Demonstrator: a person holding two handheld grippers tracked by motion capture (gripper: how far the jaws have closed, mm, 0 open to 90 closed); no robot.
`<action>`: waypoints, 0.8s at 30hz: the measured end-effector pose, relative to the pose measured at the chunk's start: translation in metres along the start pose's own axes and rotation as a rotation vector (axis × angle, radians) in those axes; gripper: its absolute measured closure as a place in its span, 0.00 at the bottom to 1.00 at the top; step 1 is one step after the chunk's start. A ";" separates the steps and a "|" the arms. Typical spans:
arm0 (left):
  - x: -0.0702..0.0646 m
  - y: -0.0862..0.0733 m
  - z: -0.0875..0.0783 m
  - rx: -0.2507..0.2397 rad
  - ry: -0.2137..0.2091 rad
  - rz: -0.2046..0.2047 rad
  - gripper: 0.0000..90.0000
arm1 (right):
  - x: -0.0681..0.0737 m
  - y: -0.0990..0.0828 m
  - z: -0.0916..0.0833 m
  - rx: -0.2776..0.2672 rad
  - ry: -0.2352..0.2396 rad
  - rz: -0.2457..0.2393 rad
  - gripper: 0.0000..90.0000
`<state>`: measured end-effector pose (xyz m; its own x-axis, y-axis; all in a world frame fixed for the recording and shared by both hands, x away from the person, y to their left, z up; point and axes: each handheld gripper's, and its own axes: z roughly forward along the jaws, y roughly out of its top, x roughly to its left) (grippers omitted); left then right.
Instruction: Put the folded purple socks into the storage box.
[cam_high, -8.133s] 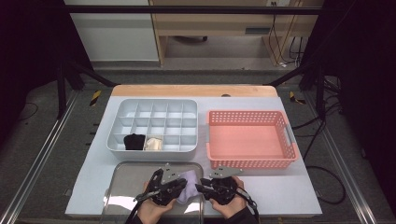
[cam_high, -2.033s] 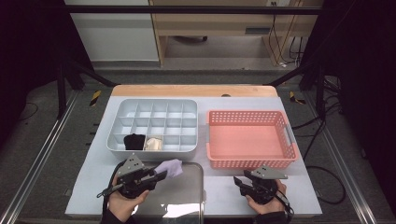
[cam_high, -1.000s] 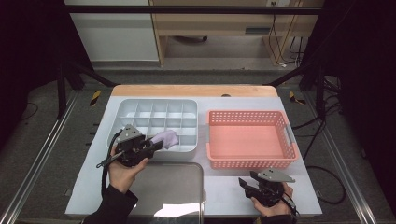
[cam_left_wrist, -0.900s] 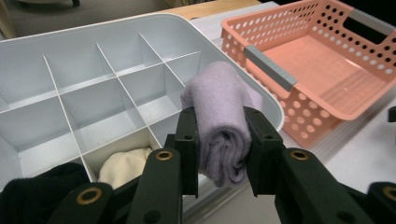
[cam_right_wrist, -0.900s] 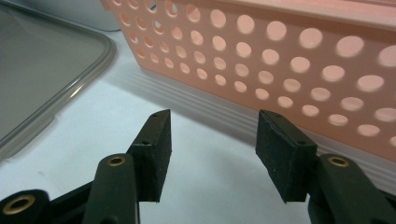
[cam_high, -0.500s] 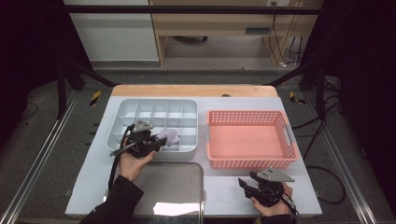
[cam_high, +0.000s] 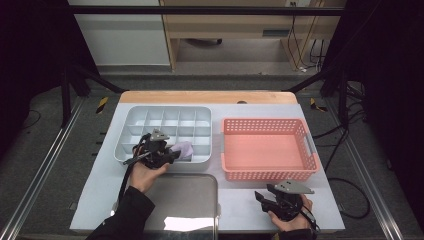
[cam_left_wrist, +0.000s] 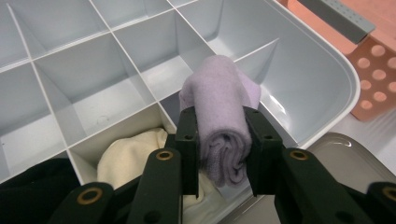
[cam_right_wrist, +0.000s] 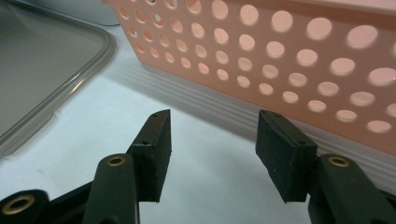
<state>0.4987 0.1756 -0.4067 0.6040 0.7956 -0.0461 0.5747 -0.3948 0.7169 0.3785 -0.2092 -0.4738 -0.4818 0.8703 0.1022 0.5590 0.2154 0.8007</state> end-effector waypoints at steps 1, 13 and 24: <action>0.000 0.000 0.001 0.002 0.001 0.003 0.77 | 0.000 0.000 0.000 0.000 0.000 -0.001 0.51; -0.004 0.001 0.011 0.049 -0.013 0.015 0.77 | 0.001 -0.001 0.003 0.013 0.003 -0.012 0.51; -0.002 0.001 0.016 0.059 -0.016 -0.025 0.75 | 0.003 -0.002 0.005 0.023 0.017 -0.020 0.52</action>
<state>0.5073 0.1663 -0.4172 0.5976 0.7983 -0.0747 0.6207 -0.4017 0.6733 0.3793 -0.2047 -0.4775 -0.5043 0.8581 0.0963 0.5645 0.2432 0.7888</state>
